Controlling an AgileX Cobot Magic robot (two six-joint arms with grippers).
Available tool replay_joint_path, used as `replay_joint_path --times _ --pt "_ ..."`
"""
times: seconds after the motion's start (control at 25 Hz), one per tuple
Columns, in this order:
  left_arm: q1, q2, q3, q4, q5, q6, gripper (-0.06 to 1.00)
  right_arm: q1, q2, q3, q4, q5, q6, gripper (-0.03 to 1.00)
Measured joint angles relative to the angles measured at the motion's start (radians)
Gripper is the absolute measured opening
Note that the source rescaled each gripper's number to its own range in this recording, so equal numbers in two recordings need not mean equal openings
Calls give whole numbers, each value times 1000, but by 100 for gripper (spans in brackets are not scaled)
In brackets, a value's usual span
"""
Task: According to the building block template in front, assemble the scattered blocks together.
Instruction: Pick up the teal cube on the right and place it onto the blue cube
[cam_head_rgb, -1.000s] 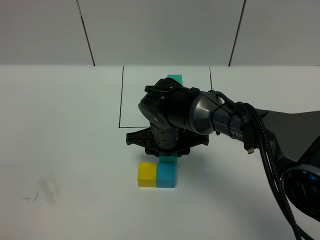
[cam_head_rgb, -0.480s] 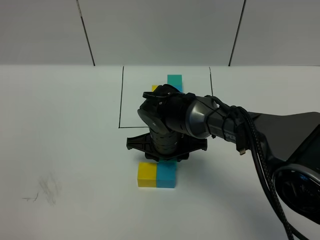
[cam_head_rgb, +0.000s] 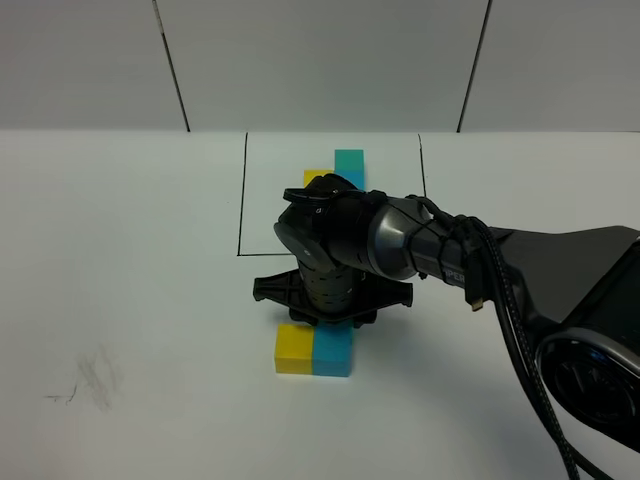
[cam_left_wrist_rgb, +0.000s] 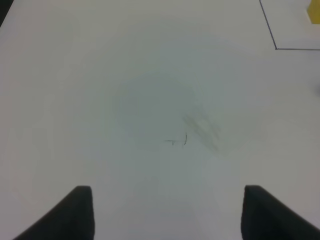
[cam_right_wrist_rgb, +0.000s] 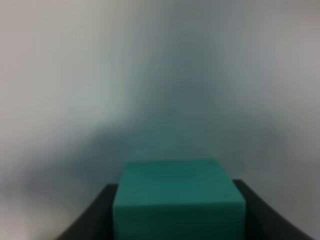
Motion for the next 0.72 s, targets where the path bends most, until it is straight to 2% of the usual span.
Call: replay_joint_path --times 0.52,0.72 --pt "0 0 0 1 0 0 42 0 0 -1 1 -23 -4 1" --pt "0 0 0 1 0 0 42 0 1 -1 0 -24 -45 1"
